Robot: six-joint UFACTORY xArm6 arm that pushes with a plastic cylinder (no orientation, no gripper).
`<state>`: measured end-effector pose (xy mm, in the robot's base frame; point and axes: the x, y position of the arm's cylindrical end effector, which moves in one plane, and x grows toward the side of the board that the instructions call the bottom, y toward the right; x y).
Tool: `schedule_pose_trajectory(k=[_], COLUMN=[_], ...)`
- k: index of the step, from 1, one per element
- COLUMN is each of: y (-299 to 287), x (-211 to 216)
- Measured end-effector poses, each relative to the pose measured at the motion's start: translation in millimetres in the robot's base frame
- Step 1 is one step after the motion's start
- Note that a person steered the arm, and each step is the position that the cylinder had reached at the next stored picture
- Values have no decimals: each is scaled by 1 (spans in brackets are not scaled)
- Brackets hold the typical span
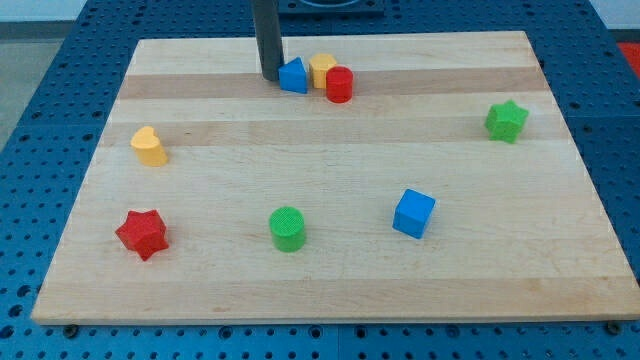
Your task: Move the heart near to the top side of the red star
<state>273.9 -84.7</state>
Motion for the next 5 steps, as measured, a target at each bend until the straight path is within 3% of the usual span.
schedule_pose_trajectory(k=[2,3,5], y=[11,-76,-95], x=[1,10,26])
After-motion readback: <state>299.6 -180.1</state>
